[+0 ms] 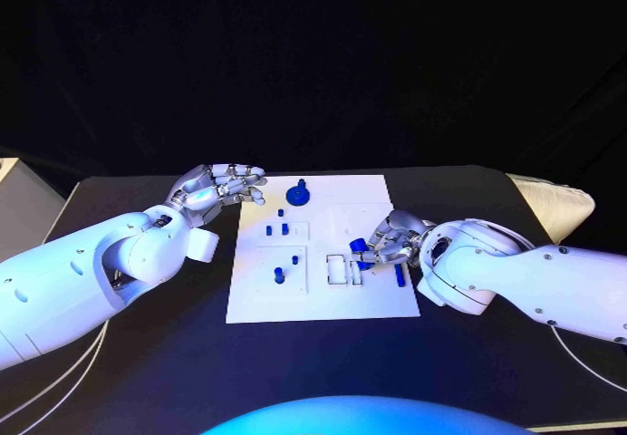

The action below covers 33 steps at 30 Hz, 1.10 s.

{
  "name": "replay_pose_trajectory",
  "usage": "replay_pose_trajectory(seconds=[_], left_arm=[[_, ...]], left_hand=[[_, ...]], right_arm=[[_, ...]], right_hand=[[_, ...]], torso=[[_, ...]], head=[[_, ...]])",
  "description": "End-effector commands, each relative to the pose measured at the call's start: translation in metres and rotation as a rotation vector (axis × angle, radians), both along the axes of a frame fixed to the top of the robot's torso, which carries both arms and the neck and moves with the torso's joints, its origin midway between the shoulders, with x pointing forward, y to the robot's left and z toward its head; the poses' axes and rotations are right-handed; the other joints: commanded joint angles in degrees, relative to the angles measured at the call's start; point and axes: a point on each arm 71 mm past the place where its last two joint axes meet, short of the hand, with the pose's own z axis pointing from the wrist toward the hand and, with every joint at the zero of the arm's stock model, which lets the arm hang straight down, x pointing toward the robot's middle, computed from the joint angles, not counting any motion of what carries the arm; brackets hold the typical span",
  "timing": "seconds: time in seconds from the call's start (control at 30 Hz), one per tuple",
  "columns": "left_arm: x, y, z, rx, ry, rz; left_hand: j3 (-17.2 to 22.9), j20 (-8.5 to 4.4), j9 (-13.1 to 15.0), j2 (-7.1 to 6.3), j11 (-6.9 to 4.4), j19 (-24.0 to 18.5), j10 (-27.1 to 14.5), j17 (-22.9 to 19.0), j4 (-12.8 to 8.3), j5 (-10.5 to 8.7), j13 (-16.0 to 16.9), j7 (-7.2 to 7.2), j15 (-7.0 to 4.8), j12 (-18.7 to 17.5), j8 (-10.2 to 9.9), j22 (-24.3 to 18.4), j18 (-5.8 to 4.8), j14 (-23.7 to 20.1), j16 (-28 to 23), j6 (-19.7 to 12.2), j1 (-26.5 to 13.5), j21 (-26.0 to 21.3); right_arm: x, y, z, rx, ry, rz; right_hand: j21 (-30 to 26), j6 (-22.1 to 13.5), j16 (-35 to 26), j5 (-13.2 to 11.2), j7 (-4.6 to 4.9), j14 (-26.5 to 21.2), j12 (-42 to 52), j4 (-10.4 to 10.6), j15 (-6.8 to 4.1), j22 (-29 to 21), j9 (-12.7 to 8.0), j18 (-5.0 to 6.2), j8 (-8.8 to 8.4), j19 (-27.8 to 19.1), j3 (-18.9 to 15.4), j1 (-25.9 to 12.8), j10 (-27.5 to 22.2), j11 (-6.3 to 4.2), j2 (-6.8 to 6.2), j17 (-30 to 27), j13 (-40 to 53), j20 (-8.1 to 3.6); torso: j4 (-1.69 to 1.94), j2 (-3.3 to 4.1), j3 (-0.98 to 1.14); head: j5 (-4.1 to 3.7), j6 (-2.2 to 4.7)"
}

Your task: Assemble the parts on the task board

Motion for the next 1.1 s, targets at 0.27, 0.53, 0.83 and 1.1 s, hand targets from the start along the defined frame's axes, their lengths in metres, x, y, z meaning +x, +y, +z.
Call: replay_pose_trajectory(seconds=[0.27,0.53,0.83,1.1], left_arm=[[-0.001,-0.004,0.001,-0.014,-0.003,-0.020],[-0.001,-0.003,0.001,0.000,-0.012,-0.022],[-0.002,-0.004,0.002,0.005,-0.015,-0.025],[-0.002,-0.004,0.002,0.005,-0.016,-0.026]], left_hand=[[-0.1,0.13,-0.1,0.15,0.07,0.2,0.1,0.1,0.2,-0.03,0.1,0.25,0.07,-0.3,-0.4,-0.1,0.60,0.3,-0.3,0.0,-0.4,-0.3],[-0.1,0.14,-0.1,0.15,0.07,0.2,0.1,0.1,0.2,-0.03,0.1,0.25,0.07,-0.3,-0.4,-0.1,0.60,0.3,-0.3,0.0,-0.4,-0.4],[-0.1,0.16,-0.1,0.16,0.07,0.2,0.1,0.2,0.3,-0.02,0.1,0.24,0.06,-0.4,-0.4,-0.2,0.62,0.3,-0.4,0.0,-0.3,-0.5],[-0.1,0.16,-0.1,0.16,0.07,0.2,0.1,0.2,0.3,-0.02,0.1,0.24,0.06,-0.4,-0.4,-0.2,0.62,0.3,-0.4,0.0,-0.3,-0.5]], right_arm=[[0.003,0.018,-0.014,-0.012,0.049,0.037],[0.004,0.029,-0.020,-0.022,0.068,0.061],[0.002,0.036,-0.022,-0.025,0.079,0.084],[0.002,0.037,-0.023,-0.034,0.091,0.099]], right_hand=[[-0.1,1.1,0.2,-3.4,-0.70,6.1,0.1,-0.1,-0.31,13.3,0.6,-0.98,0.43,4.6,1.3,-1.9,6.1,-0.33,-1.00,15.1,15.1,-0.47],[-0.1,1.2,0.2,-4.4,-0.70,6.1,0.1,-0.1,-0.29,13.3,0.7,-0.97,0.48,4.6,1.5,-2.2,6.1,-0.32,-1.24,15.1,15.1,-0.46],[-0.1,1.2,0.2,-5.0,-0.71,6.1,0.1,-0.1,-0.30,13.3,0.7,-0.97,0.56,4.6,1.6,-2.4,6.1,-0.33,-1.41,15.1,15.1,-0.46],[-0.2,1.2,0.2,-5.3,-0.71,6.1,0.1,-0.1,-0.30,13.3,0.8,-0.96,0.58,4.6,1.6,-2.5,6.1,-0.33,-1.49,15.1,15.1,-0.46]], torso=[[0.03,0.13,0.04],[-0.06,0.13,0.06],[-0.11,0.08,0.10],[-0.07,0.03,0.07]], head=[[0.32,-0.22],[0.39,-0.35],[0.67,-0.61],[0.74,-0.78]])
